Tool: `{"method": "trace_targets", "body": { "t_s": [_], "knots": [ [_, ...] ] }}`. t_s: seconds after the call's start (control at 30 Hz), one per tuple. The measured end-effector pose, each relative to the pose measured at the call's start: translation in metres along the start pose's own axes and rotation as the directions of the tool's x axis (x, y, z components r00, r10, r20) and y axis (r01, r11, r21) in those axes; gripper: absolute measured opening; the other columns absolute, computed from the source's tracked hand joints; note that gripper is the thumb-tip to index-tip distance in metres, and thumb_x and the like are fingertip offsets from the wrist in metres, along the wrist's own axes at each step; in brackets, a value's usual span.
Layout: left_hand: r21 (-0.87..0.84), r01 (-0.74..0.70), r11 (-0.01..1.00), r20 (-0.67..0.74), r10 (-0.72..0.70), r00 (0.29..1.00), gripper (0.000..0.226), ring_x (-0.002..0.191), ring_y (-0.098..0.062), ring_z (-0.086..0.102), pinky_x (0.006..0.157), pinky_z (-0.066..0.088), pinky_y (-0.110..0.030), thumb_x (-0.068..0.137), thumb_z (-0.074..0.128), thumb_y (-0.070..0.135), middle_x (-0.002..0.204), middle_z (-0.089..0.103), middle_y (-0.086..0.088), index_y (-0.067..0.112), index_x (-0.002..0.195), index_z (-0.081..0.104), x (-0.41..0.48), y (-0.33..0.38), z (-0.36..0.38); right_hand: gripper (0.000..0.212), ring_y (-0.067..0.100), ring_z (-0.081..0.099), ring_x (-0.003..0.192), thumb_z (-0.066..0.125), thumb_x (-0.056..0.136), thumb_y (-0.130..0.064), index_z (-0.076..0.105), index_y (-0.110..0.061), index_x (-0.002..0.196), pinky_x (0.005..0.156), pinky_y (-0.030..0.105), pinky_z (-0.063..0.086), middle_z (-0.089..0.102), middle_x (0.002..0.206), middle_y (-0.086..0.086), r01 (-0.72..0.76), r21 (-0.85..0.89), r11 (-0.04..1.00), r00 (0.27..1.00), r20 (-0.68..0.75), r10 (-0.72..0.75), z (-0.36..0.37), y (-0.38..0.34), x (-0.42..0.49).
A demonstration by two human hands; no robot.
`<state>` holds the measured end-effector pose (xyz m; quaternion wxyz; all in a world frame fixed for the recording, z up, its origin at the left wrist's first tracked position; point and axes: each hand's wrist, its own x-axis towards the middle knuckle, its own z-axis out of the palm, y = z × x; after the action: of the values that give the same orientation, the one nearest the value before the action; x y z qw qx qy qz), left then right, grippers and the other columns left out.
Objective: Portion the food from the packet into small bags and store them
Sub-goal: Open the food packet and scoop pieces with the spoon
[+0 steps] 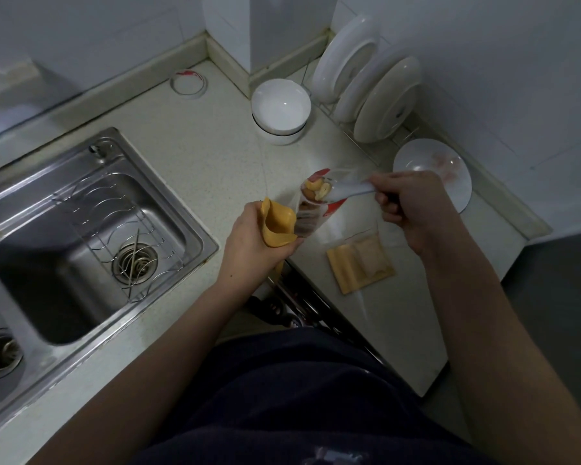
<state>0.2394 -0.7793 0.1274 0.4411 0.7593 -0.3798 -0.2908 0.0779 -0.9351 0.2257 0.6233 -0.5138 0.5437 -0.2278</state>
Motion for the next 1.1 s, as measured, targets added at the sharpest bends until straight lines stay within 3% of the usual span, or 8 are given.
{"method": "trace_targets", "body": {
  "t_s": [0.33,0.5,0.63,0.77,0.83,0.93,1.03,1.1],
  "knots": [
    [0.036,-0.033,0.999,-0.014,0.034,0.999,0.068,0.095,-0.007,0.06,0.072,0.049,-0.022,0.06,0.069,0.065,0.107,0.062,0.006,0.03,0.112,0.044,0.0,0.0,0.002,0.025,0.011,0.034,0.04,0.058,0.092,-0.01,0.068,0.013,0.086,0.039,0.021,0.027,0.051,0.05,0.012,0.159,-0.241,0.957,0.986,0.094,-0.14,0.029,-0.003,-0.031],
    [0.106,-0.077,0.991,-0.076,0.085,0.993,0.069,0.091,-0.007,0.055,0.067,0.04,-0.015,0.062,0.072,0.059,0.102,0.056,0.009,0.021,0.115,0.049,0.0,-0.001,0.001,0.034,0.006,0.038,0.041,0.057,0.091,-0.012,0.062,0.007,0.063,0.05,0.027,0.034,0.049,0.048,0.007,0.463,-0.59,0.662,0.877,0.2,-0.436,0.041,-0.009,-0.045],
    [0.128,-0.076,0.989,-0.1,0.089,0.991,0.064,0.087,0.0,0.05,0.064,0.037,-0.01,0.062,0.071,0.06,0.096,0.051,0.016,0.027,0.111,0.047,0.001,0.0,0.0,0.021,0.003,0.047,0.053,0.058,0.094,-0.015,0.074,-0.005,0.085,0.055,0.01,0.034,0.06,0.062,-0.002,0.626,-0.675,0.392,0.755,0.398,-0.521,0.049,-0.016,-0.055],
    [0.117,-0.077,0.99,-0.101,0.089,0.991,0.061,0.089,0.008,0.051,0.067,0.039,-0.003,0.063,0.073,0.06,0.094,0.048,0.024,0.036,0.108,0.04,0.001,-0.001,0.001,0.02,0.015,0.06,0.066,0.058,0.094,-0.014,0.075,-0.004,0.097,0.062,0.021,0.043,0.072,0.078,0.006,0.672,-0.677,0.301,0.688,0.421,-0.591,0.049,-0.018,-0.057],
    [0.123,-0.066,0.99,-0.088,0.077,0.993,0.063,0.091,0.004,0.052,0.065,0.04,-0.008,0.063,0.072,0.062,0.098,0.049,0.021,0.036,0.111,0.041,0.002,-0.005,0.001,0.017,0.005,0.056,0.059,0.06,0.092,-0.013,0.075,-0.006,0.097,0.056,0.008,0.036,0.068,0.073,-0.002,0.658,-0.659,0.364,0.692,0.338,-0.638,0.046,-0.019,-0.055],
    [0.118,-0.046,0.992,-0.059,0.053,0.997,0.07,0.098,-0.009,0.054,0.073,0.049,-0.025,0.062,0.07,0.064,0.109,0.054,0.01,0.03,0.117,0.043,0.003,-0.013,0.0,0.014,-0.006,0.051,0.048,0.062,0.092,-0.016,0.075,-0.012,0.092,0.049,0.003,0.035,0.056,0.059,-0.024,0.57,-0.535,0.624,0.787,0.139,-0.601,0.037,-0.017,-0.049],
    [0.088,-0.016,0.996,-0.033,0.019,0.999,0.071,0.101,-0.011,0.055,0.079,0.052,-0.037,0.061,0.07,0.064,0.112,0.056,0.006,0.031,0.117,0.042,0.003,-0.021,-0.004,0.021,0.003,0.04,0.042,0.062,0.092,-0.019,0.072,-0.006,0.079,0.043,0.016,0.031,0.053,0.05,-0.01,0.414,-0.218,0.884,0.903,-0.028,-0.43,0.022,-0.012,-0.041],
    [0.073,0.003,0.997,-0.029,-0.001,1.0,0.07,0.099,-0.009,0.054,0.08,0.053,-0.038,0.062,0.071,0.063,0.11,0.055,0.008,0.031,0.117,0.042,0.003,-0.025,-0.007,0.02,0.01,0.034,0.044,0.061,0.092,-0.016,0.071,-0.003,0.08,0.041,0.021,0.027,0.051,0.052,-0.002,0.309,-0.008,0.951,0.948,-0.082,-0.309,0.013,-0.009,-0.038]
  ]
}}
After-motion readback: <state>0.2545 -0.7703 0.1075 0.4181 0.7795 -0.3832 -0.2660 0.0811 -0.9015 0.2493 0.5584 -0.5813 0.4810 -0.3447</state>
